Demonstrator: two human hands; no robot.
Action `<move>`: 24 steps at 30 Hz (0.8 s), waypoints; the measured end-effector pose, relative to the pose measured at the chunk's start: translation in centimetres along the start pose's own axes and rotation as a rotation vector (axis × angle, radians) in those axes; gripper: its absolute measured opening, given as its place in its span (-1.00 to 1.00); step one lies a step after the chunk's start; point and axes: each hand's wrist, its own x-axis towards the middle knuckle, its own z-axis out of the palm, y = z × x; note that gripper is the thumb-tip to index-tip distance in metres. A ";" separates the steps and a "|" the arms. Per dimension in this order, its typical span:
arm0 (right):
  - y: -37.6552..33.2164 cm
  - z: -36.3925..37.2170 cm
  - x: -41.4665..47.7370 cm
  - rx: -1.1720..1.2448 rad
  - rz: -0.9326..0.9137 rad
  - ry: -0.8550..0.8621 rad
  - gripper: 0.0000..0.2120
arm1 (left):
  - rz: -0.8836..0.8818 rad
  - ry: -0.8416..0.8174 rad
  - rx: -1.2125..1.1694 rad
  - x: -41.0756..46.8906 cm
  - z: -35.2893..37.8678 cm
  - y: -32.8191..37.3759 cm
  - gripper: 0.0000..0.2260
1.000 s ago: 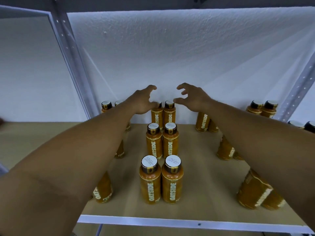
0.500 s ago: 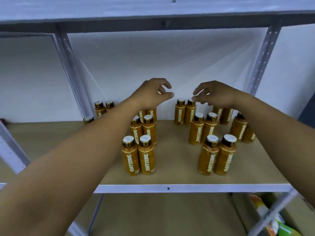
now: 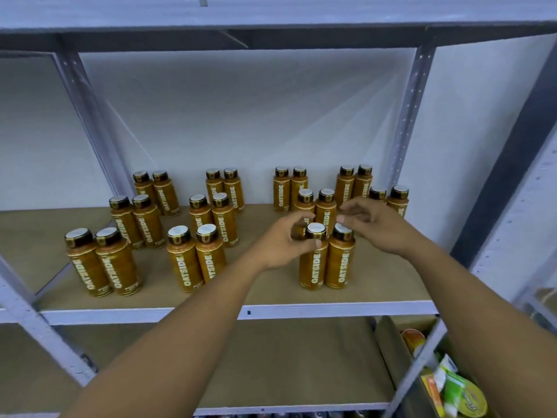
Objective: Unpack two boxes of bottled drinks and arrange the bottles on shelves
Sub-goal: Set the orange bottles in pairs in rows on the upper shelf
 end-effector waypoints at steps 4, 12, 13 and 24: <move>1.9 1.0 -1.5 0.080 0.022 -0.030 -0.59 | -0.015 0.035 -0.001 -0.5 1.5 -0.6 -0.38; 3.7 3.3 -3.2 0.135 0.005 -0.022 -0.30 | -0.046 0.095 0.045 -2.0 3.1 -0.9 -0.32; 3.7 3.5 -3.3 0.151 0.003 -0.012 -0.30 | -0.042 0.097 0.051 -2.0 3.1 -0.9 -0.32; 3.3 4.8 -3.4 0.187 -0.009 0.018 -0.33 | -0.035 0.134 0.051 -2.7 2.4 -1.9 -0.35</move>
